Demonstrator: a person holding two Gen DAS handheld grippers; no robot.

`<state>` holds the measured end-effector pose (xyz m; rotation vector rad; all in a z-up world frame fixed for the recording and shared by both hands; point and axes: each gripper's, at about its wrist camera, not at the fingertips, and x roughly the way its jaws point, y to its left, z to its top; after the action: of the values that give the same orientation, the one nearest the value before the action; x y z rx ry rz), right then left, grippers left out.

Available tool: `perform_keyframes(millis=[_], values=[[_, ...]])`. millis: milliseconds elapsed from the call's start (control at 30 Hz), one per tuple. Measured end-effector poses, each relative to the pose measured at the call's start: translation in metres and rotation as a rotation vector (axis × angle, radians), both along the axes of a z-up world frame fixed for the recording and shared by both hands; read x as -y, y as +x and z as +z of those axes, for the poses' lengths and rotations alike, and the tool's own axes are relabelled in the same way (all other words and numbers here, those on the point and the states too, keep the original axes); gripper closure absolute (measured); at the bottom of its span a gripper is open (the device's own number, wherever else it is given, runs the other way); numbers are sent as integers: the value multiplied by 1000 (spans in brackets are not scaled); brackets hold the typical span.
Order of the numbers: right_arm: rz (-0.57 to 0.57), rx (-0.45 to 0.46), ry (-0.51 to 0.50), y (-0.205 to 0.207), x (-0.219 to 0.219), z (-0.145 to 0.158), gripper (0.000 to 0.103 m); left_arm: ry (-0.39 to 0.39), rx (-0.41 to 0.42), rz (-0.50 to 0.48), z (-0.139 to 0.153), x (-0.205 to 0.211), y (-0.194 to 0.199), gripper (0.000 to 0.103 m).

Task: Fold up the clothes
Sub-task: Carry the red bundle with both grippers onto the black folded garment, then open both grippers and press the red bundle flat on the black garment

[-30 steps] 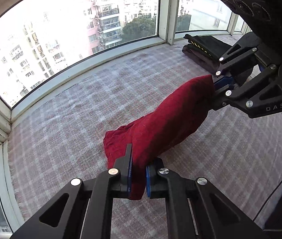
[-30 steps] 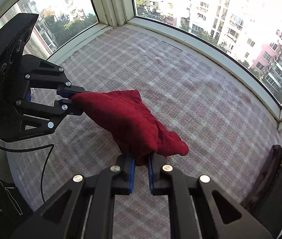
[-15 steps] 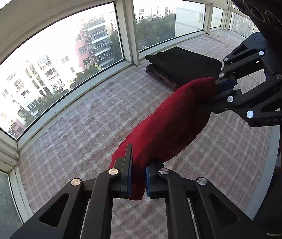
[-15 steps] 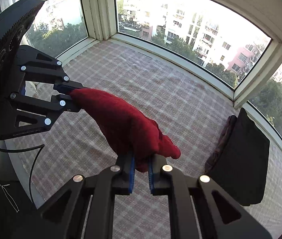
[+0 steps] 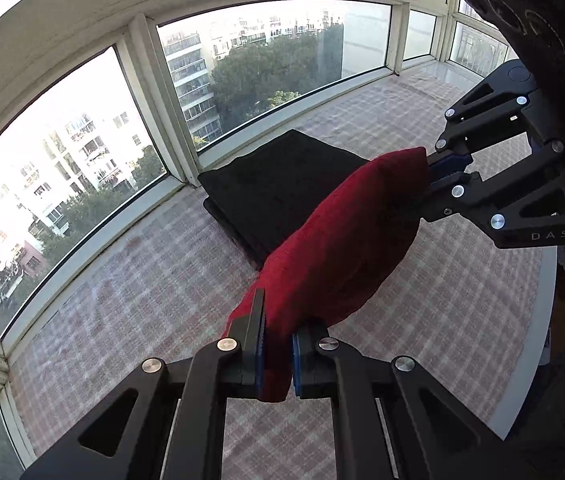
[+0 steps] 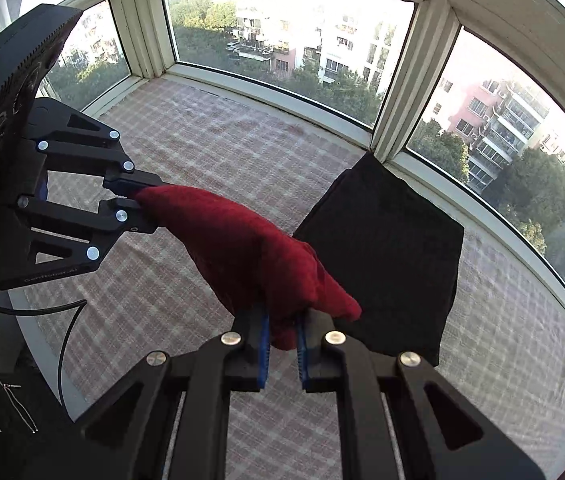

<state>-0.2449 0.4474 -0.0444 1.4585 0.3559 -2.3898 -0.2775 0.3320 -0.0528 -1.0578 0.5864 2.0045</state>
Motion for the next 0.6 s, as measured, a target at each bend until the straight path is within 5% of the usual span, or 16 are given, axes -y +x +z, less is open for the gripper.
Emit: perform_keyframes(millis=[333,467,600], values=[[49,-155,22,-111,-103,-3,93,12,-132,66,0,-100,-103,94],[88,-165,-18,-126,-128,-56,93,22,-86,55,-63,-112,-107,94],[156,-107,-1,-95,-129,-130,93,-31,1,-5,-133,-117,-76,93]])
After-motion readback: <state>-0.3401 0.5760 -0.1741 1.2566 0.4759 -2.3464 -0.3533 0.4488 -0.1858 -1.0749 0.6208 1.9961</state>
